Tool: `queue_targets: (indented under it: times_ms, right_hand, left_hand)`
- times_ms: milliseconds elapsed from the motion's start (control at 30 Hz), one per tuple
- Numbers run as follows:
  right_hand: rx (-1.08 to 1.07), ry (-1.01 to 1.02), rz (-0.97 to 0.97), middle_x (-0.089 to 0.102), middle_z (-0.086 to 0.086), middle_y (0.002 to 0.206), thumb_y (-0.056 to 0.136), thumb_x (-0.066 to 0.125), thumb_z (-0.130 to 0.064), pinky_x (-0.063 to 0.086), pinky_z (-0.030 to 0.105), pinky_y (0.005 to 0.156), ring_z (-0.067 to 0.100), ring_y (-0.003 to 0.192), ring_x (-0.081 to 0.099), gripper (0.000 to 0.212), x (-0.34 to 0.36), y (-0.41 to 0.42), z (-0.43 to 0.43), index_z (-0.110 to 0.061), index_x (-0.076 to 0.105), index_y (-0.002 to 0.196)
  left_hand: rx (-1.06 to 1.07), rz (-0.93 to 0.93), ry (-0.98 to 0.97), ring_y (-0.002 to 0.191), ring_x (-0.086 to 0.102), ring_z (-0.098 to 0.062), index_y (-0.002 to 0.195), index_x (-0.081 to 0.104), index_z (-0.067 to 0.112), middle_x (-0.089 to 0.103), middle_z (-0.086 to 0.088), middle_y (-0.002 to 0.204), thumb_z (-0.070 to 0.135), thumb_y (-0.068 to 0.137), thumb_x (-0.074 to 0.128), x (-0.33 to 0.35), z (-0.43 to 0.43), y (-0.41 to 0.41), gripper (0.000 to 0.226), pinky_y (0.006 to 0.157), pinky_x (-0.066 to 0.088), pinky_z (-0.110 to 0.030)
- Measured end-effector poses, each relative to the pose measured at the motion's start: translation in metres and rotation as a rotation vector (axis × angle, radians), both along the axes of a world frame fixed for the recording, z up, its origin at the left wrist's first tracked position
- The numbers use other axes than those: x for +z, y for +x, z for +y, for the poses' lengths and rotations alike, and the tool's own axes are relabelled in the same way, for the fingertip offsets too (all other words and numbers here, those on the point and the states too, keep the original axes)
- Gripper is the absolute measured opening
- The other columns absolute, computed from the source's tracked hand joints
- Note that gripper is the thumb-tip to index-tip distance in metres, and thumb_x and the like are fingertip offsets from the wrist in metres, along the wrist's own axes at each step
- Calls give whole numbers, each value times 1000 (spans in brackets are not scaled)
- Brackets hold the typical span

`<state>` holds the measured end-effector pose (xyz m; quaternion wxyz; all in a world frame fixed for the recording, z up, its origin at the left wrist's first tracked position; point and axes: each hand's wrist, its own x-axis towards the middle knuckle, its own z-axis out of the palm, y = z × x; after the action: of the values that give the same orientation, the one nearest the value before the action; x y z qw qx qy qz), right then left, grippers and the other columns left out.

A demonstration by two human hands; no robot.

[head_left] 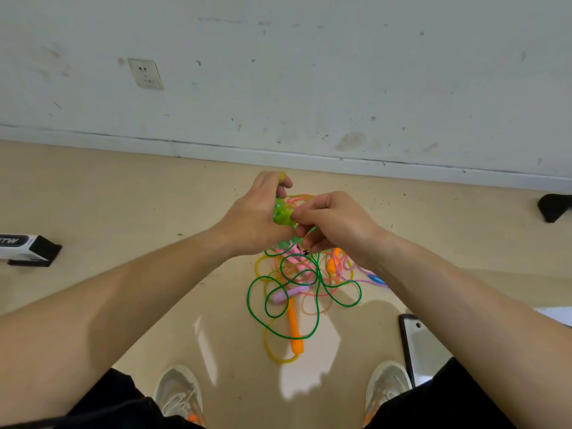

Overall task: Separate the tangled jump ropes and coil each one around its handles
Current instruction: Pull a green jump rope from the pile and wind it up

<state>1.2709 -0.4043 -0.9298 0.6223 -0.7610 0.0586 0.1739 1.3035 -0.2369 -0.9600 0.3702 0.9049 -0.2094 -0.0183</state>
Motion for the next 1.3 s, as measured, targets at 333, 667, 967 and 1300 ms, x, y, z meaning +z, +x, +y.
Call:
queue_targets:
  times_ms: [333, 667, 967, 1300]
  right_hand:
    - [153, 471, 355, 68, 16, 77, 82, 35, -9, 58, 30, 62, 26, 63, 70, 38, 5, 9, -19, 2, 66, 101]
    - [141, 311, 49, 52, 1, 61, 100, 55, -26, 43, 20, 41, 9, 43, 50, 21, -5, 4, -12, -10, 67, 92]
    - [-68, -137, -324, 57, -13, 66, 101, 55, -25, 38, 22, 51, 1, 50, 46, 28, -13, 8, -6, -19, 71, 79]
    - [-125, -336, -564, 55, -13, 56, 100, 56, -18, 36, 15, 60, -1, 56, 50, 24, -12, 7, -4, -20, 72, 118]
  left_hand:
    - [68, 237, -235, 87, 53, -2, 118, 48, 28, 51, 8, 111, 20, 53, 85, -4, -7, -9, 75, 76, 45, -19]
    - [60, 464, -417, 83, 60, -10, 122, 52, 27, 57, 2, 119, 16, 61, 79, 15, -4, -15, 68, 82, 55, -36]
    - [208, 663, -698, 95, 65, -17, 113, 68, 15, 76, 2, 102, 21, 105, 41, 25, -5, -12, 30, 94, 52, -40]
    - [25, 781, -735, 118, 64, -17, 133, 55, 7, 67, -2, 129, 21, 102, 47, 29, 9, -5, 35, 105, 48, -40]
